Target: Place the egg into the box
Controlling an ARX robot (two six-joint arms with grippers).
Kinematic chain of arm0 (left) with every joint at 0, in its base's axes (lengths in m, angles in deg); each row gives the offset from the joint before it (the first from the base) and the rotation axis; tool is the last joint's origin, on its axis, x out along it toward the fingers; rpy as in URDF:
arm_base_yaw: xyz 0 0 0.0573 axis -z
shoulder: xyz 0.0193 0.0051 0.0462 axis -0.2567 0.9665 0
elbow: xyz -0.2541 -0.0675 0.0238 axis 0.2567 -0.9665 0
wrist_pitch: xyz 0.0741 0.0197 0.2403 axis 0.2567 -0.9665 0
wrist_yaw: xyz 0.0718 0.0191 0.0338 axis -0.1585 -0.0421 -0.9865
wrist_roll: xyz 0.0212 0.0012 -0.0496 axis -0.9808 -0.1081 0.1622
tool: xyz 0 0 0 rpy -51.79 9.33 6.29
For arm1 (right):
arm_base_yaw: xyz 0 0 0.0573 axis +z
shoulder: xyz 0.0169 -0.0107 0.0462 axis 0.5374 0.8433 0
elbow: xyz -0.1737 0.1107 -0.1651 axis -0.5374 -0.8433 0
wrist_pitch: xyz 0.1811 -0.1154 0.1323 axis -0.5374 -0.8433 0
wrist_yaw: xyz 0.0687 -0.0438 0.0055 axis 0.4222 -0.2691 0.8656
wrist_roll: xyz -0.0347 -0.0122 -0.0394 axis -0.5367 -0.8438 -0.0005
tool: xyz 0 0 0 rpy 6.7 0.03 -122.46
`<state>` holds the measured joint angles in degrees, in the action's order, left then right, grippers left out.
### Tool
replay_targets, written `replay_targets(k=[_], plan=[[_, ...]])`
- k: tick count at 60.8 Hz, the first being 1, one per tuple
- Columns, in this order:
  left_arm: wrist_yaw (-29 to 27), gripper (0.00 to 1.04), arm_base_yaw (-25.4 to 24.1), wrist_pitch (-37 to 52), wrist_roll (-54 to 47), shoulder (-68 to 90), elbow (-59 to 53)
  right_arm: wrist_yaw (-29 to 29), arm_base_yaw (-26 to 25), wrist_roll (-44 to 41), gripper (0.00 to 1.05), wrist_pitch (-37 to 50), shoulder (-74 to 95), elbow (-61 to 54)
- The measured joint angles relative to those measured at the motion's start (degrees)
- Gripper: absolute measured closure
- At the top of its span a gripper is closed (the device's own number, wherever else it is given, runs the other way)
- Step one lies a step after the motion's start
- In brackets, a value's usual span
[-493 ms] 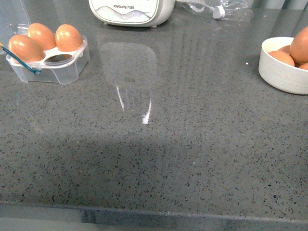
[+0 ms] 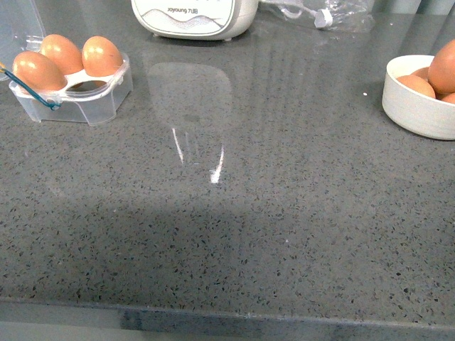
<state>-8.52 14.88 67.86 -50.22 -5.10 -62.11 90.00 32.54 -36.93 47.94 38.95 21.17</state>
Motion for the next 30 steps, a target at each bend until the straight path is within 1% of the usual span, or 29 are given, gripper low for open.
replay_targets(k=[30], plan=[[0.0,0.07,0.0,0.0,0.0,0.0,0.0,0.0,0.0,0.0,0.07,0.0,0.0,0.0]])
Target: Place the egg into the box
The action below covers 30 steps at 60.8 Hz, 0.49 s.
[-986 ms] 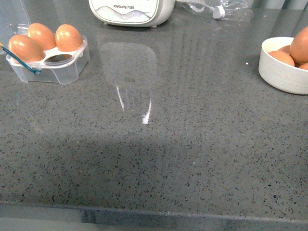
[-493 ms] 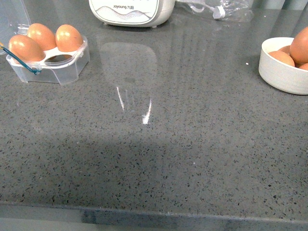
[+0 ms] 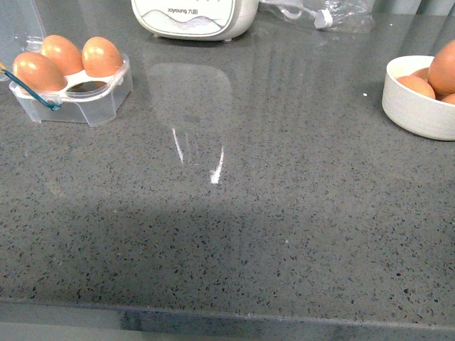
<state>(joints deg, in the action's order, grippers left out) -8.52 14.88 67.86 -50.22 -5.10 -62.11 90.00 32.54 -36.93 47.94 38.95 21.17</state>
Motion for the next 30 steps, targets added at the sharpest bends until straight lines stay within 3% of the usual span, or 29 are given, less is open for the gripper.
replay_targets(k=[8,17,30], plan=[[0.0,0.07,0.0,0.0,0.0,0.0,0.0,0.0,0.0,0.0,0.07,0.0,0.0,0.0],[0.02,0.07,0.0,0.0,0.0,0.0,0.0,6.99,-2.25,1.05,0.07,-2.03,2.8,1.38],[0.0,0.07,0.0,0.0,0.0,0.0,0.0,8.94,-5.01,2.19,0.07,7.5,11.5,6.01]])
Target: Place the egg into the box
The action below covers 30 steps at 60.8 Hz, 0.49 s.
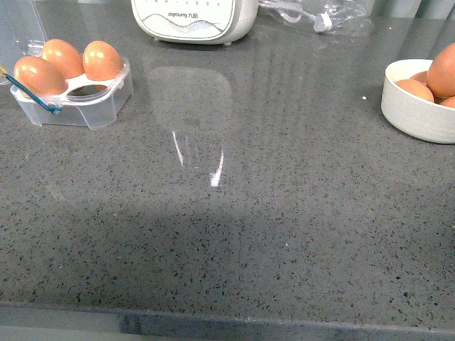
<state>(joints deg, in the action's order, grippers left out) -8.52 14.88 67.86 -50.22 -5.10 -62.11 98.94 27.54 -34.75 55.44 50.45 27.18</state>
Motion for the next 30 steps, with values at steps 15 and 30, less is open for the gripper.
replay_targets(k=[15,30], plan=[[0.0,0.07,0.0,0.0,0.0,0.0,0.0,-0.63,-2.05,-1.86,0.07,18.69,24.2,8.74],[0.0,0.07,0.0,0.0,0.0,0.0,0.0,-2.56,0.66,-3.61,0.07,19.32,49.24,23.56]])
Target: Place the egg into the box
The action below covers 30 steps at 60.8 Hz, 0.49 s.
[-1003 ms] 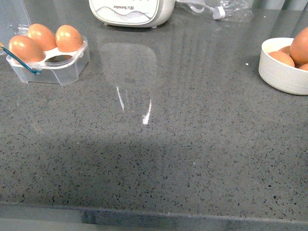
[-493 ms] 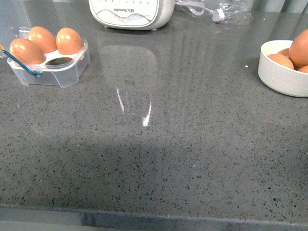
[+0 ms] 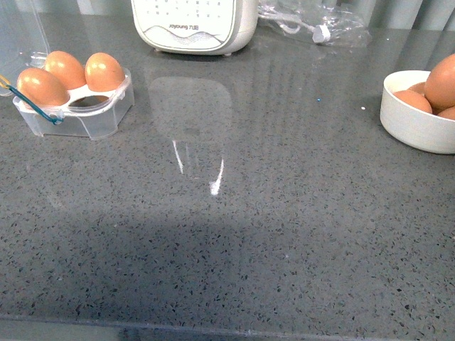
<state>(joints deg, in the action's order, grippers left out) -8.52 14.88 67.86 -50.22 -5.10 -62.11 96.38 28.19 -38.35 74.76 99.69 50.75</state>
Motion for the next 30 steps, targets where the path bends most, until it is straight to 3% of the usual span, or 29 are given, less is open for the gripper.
replay_targets(k=[11,30], plan=[[0.0,0.07,0.0,0.0,0.0,0.0,0.0,-2.38,3.74,-1.25,0.07,-6.43,10.36,9.51],[0.0,0.07,0.0,0.0,0.0,0.0,0.0,-4.81,7.08,-6.19,0.07,-10.12,19.37,14.78]])
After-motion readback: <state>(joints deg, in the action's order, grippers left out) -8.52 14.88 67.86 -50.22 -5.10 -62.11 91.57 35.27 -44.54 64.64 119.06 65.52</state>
